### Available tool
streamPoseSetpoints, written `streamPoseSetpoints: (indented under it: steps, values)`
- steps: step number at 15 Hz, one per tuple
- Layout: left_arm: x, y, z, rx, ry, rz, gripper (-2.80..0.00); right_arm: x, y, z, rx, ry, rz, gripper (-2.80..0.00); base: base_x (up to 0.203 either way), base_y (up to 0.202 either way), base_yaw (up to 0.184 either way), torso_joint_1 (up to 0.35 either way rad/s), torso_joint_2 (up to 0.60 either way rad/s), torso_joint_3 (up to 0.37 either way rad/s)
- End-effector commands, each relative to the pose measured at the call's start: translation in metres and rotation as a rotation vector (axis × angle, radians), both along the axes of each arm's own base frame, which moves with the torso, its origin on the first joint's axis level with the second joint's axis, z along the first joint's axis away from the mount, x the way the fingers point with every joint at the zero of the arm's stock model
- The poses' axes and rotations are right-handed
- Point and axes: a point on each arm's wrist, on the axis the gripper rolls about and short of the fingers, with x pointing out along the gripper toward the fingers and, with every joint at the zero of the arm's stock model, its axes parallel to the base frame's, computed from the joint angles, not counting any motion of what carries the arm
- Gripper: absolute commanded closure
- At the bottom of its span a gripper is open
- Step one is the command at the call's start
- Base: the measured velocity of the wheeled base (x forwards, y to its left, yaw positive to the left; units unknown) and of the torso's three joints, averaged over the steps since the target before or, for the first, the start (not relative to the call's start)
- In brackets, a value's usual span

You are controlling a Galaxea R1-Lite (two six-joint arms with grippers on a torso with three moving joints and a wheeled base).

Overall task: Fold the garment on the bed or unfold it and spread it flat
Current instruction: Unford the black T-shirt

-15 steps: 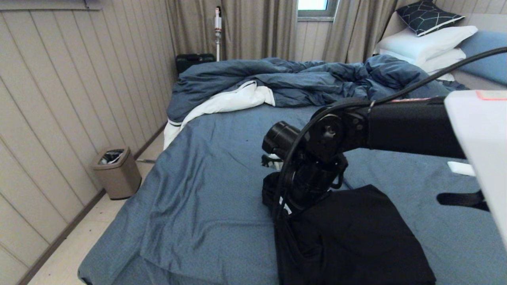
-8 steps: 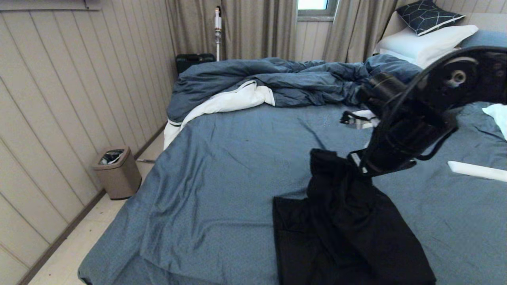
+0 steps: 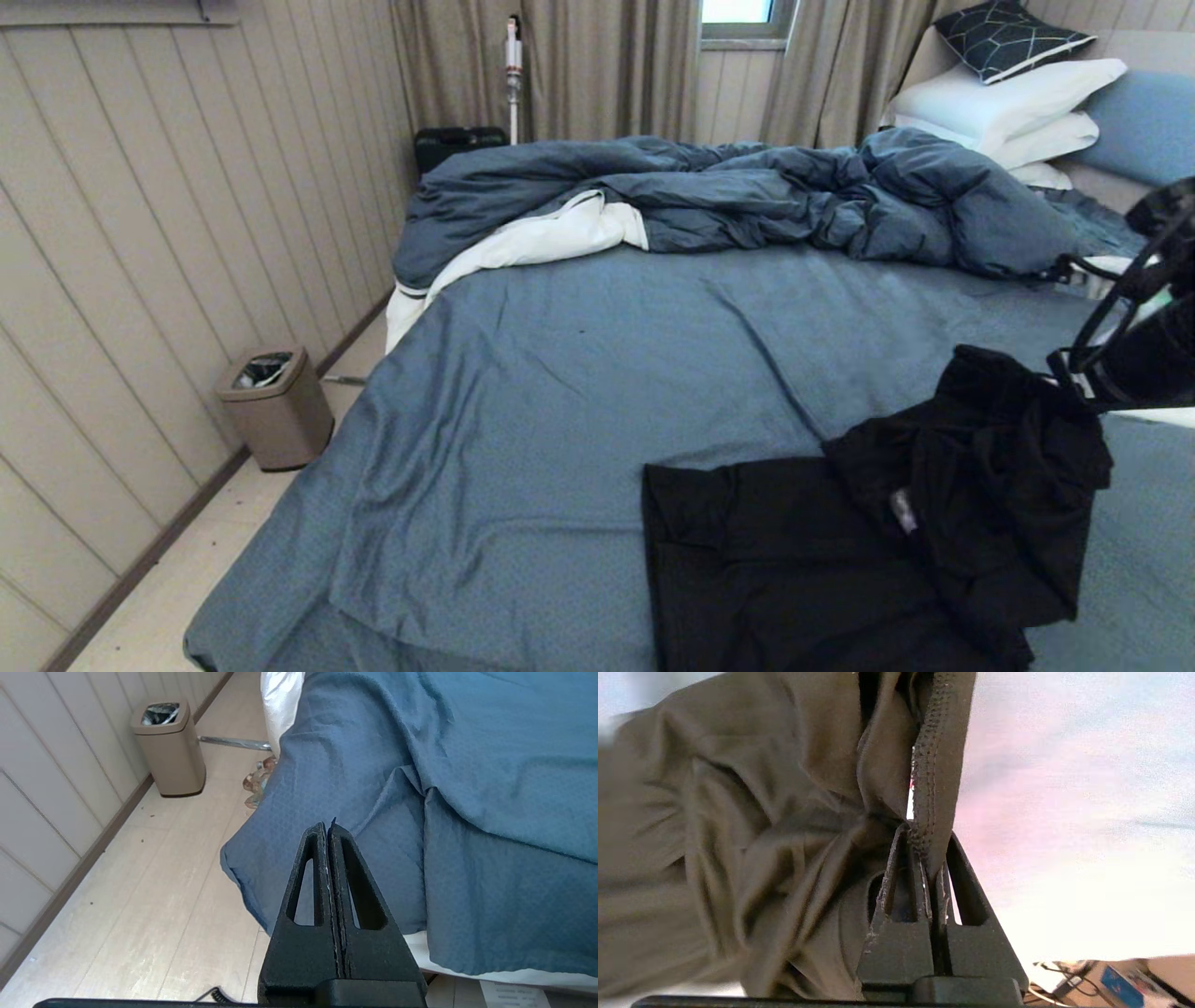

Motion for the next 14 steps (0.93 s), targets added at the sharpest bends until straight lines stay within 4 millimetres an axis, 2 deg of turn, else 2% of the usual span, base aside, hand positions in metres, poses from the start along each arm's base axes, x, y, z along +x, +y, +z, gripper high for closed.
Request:
streamPoseSetpoints:
  steps: [1,4,8,11,14]
  values:
    - [0.000,0.000,0.000,0.000,0.002,0.001,0.00,-0.002,-0.033,-0.016,-0.015,0.014,-0.070,0.00,0.000,0.000,0.000,0.000,0.00,0.000]
    - [0.000,0.000,0.000,0.000,0.002,0.001,0.00,0.006,-0.084,-0.044,-0.043,0.017,-0.163,0.00,0.000,0.000,0.000,0.000,0.00,0.000]
    - [0.000,0.000,0.000,0.001,0.003,0.001,0.00,0.012,-0.134,-0.080,-0.052,0.024,-0.255,0.00,0.000,0.000,0.000,0.000,0.00,0.000]
    - [0.000,0.000,0.000,0.001,0.004,0.001,0.00,0.015,-0.142,-0.096,-0.039,0.049,-0.266,0.00,0.000,0.000,0.000,0.000,0.00,0.000]
    - [0.000,0.000,0.000,0.001,0.004,0.001,0.00,0.014,-0.141,-0.093,-0.036,0.043,-0.262,0.00,0.000,0.000,0.000,0.000,0.00,0.000]
